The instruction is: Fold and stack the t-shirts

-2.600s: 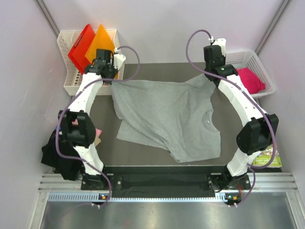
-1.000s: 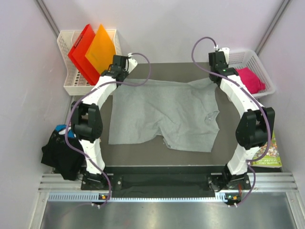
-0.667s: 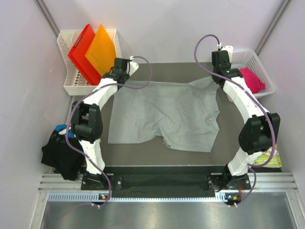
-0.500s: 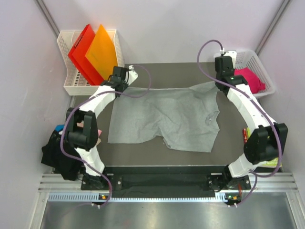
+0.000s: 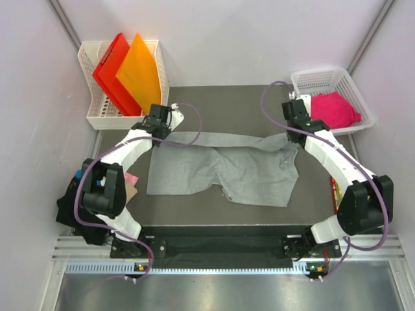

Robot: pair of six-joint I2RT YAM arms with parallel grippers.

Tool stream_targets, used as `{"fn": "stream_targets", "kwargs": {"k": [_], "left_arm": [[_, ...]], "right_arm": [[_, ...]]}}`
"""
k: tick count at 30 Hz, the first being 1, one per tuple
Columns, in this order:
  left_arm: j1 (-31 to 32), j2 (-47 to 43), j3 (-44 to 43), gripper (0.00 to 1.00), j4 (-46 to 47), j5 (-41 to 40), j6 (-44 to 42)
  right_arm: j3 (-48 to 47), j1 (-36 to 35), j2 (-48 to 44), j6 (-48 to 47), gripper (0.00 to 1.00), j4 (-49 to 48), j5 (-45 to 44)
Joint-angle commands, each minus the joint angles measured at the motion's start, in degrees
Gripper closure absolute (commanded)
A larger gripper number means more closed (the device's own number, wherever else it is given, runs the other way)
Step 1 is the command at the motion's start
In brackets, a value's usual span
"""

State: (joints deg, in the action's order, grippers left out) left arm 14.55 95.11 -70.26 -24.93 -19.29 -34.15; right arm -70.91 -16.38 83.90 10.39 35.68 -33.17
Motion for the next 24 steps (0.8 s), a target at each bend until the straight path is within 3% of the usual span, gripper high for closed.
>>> {"fn": "stream_targets", "kwargs": {"k": [1,6,7,8,10,11,12,13,14,15,16,20,24], "left_arm": [[0.31,-3.61,4.59,1.00,-1.35,1.79,2.51],[1.01,-3.88,8.29,1.00,-2.67,3.38,4.18],[1.01,-3.71,9.17,1.00,-2.93,3.55,4.35],[1.10,-3.53,9.35,1.00,-3.11,3.90,4.70],[1.10,-3.09,9.26,0.99,-4.25,4.34,4.97],[1.10,-2.83,8.92,0.93,-4.69,4.70,5.23],[1.10,-2.48,7.61,0.70,-6.17,4.87,5.32],[1.01,-2.39,6.64,0.58,-6.97,5.22,5.41],[1.10,-2.56,5.58,0.47,-7.76,5.57,5.76],[1.19,-3.00,2.79,0.38,-8.38,6.71,6.02],[1.27,-3.35,1.11,0.36,-10.12,7.85,6.29],[5.47,-4.76,-6.54,0.31,-11.98,11.63,7.69],[11.55,-5.90,-11.56,0.30,-10.67,16.29,8.84]], "right_arm": [[3.32,-1.81,-4.53,2.26,1.00,2.72,-1.20],[7.80,-4.00,-6.72,4.90,0.99,6.15,0.12],[8.33,-4.62,-6.90,4.99,0.84,6.33,0.21],[8.68,-5.49,-6.99,5.51,0.77,6.68,-0.14],[7.99,-5.77,-6.91,5.95,0.74,7.91,-0.14],[7.38,-5.85,-6.91,5.95,0.71,8.26,-0.06],[5.54,-5.85,-6.73,5.87,0.64,8.79,0.21],[4.13,-5.85,-6.21,5.69,0.46,9.40,0.30],[2.64,-5.85,-5.59,5.34,0.41,10.19,0.38],[-0.42,-5.85,-4.11,5.34,0.39,11.33,0.30],[-1.67,-5.94,-3.48,4.99,0.40,11.17,0.47],[-5.45,-4.20,1.25,2.79,0.53,6.07,-0.76],[-11.51,0.03,11.78,4.28,0.59,2.56,4.59]]}}
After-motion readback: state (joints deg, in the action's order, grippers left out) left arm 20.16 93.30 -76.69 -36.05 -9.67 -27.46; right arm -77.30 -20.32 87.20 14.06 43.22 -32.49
